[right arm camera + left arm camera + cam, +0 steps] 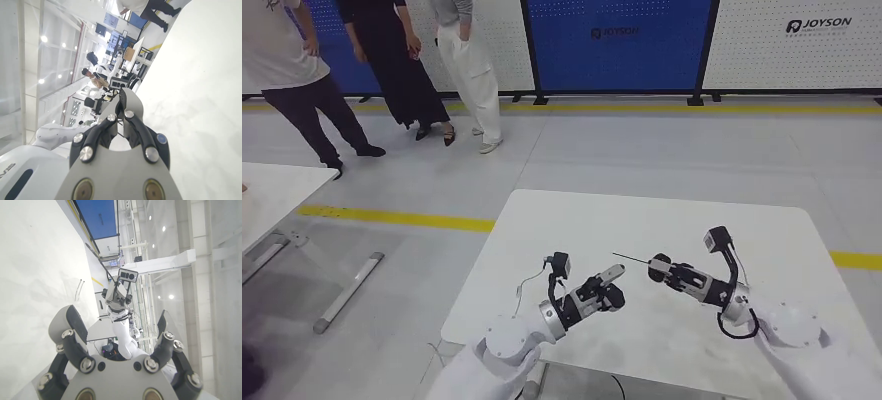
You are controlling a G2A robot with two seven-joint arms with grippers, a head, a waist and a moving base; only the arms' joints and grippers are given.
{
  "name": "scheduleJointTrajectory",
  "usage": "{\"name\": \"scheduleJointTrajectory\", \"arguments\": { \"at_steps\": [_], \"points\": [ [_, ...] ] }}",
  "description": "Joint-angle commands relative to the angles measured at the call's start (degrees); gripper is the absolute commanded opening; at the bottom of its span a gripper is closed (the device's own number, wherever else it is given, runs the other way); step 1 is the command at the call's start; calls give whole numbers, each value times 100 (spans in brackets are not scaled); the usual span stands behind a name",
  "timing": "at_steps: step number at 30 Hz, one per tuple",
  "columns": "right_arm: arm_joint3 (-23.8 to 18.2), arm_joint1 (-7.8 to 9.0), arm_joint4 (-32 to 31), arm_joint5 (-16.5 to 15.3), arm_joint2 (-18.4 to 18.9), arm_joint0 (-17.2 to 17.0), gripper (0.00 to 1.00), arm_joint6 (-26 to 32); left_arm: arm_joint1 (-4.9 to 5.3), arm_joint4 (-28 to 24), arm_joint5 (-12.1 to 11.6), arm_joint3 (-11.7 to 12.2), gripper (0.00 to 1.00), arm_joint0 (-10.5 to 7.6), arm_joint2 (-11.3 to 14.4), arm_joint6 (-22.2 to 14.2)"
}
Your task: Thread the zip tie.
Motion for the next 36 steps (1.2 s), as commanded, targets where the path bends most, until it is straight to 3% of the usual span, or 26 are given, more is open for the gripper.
{"name": "scheduleJointTrajectory", "arguments": {
  "at_steps": [1, 10, 18, 30, 36],
  "points": [
    [-1, 2, 10, 0, 1, 1, 0, 14, 1, -11, 3, -2, 100, 7, -19, -5],
    [-1, 2, 10, 0, 1, 1, 0, 14, 0, -18, 1, -1, 100, 4, -14, 4],
    [-267, -21, -172, 48, 67, -228, 0, -37, -92, -151, 74, 313, 100, -437, 285, 304],
    [-294, -25, -97, 12, 110, -291, 0, -67, -102, -18, 20, 356, 100, -464, 336, 414],
    [-294, -25, -97, 12, 110, -291, 0, -67, -153, -173, -117, 604, 100, -680, 419, 546]
  ]
}}
